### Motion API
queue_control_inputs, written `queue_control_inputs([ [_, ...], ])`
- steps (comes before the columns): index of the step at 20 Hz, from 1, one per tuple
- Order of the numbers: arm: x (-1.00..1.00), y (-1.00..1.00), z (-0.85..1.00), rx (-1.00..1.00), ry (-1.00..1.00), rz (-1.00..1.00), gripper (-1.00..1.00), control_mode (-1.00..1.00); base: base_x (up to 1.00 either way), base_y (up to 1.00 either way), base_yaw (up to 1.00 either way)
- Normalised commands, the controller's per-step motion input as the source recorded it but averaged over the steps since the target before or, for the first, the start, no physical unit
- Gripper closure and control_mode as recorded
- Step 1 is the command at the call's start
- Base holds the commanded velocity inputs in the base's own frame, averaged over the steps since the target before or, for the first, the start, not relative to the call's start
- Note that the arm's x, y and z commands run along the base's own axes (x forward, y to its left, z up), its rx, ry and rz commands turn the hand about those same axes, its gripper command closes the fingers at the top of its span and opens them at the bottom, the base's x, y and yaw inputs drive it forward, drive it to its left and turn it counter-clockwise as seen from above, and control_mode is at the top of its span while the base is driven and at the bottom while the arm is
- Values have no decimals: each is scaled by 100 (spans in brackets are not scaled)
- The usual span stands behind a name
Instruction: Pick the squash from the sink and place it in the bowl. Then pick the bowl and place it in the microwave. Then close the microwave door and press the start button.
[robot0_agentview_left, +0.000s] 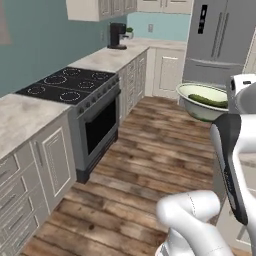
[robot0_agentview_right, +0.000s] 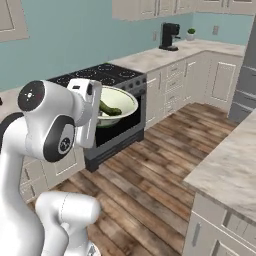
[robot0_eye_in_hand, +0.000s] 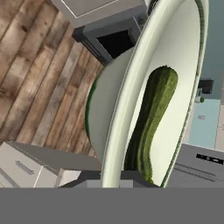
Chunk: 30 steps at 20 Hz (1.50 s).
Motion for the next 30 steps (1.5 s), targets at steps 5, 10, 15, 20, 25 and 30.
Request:
queue_control_inputs([
  [5,0,0,0,0,0,0,100,100,74,34,-35],
  [10,0,0,0,0,0,0,100,100,87,15,-27],
  [15,0,0,0,0,0,0,100,100,99,19,-28],
  [20,0,0,0,0,0,0,100,100,96,32,-32],
  [25,0,0,0,0,0,0,100,100,100,34,-33],
  [30,0,0,0,0,0,0,100,100,100,37,-33],
])
